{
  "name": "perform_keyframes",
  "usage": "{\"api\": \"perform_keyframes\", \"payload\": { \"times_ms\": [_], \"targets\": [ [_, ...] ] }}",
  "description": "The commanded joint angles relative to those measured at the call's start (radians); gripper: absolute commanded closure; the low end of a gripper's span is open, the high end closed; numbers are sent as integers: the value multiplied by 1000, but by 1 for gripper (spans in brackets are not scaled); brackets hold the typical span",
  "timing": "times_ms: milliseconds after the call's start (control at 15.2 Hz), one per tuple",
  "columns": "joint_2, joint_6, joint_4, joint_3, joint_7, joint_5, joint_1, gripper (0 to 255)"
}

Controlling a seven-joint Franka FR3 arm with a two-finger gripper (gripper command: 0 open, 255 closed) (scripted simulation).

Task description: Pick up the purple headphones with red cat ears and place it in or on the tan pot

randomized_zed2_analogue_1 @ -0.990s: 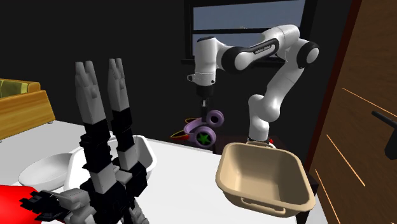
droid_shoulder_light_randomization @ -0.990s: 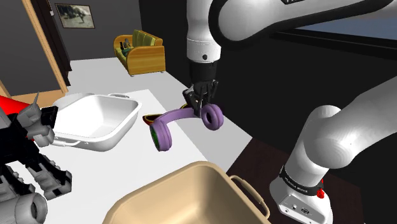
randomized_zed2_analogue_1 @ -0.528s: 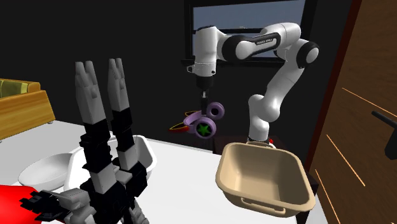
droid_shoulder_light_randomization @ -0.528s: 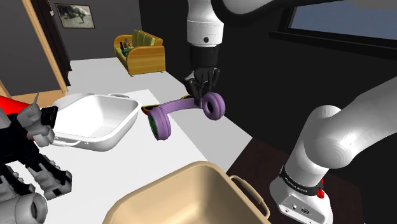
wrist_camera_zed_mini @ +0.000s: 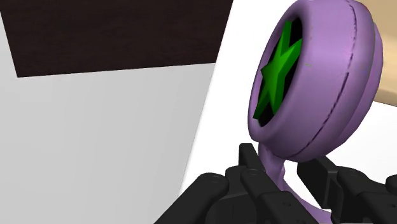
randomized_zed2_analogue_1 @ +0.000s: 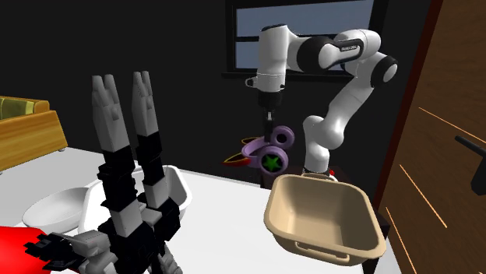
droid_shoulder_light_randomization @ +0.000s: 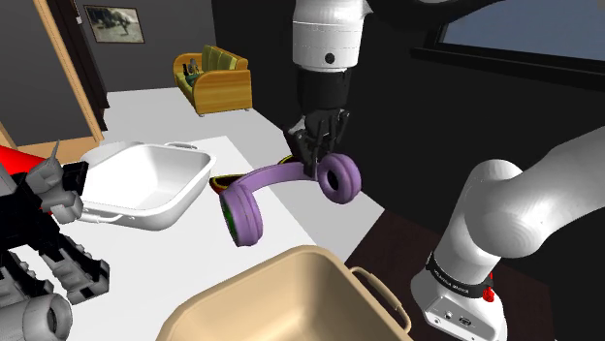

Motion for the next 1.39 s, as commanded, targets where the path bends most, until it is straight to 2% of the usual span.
{"api": "perform_keyframes", "payload": {
  "times_ms": [0, 528, 924, 1320],
  "targets": [
    [-26, -12, -7, 31, 44, 29, 23, 255],
    [-79, -65, 28, 167, 223, 134, 96, 255],
    [-75, -91, 96, 282, 362, 201, 125, 255],
    [-86, -18, 14, 309, 355, 224, 134, 255]
  ]
}}
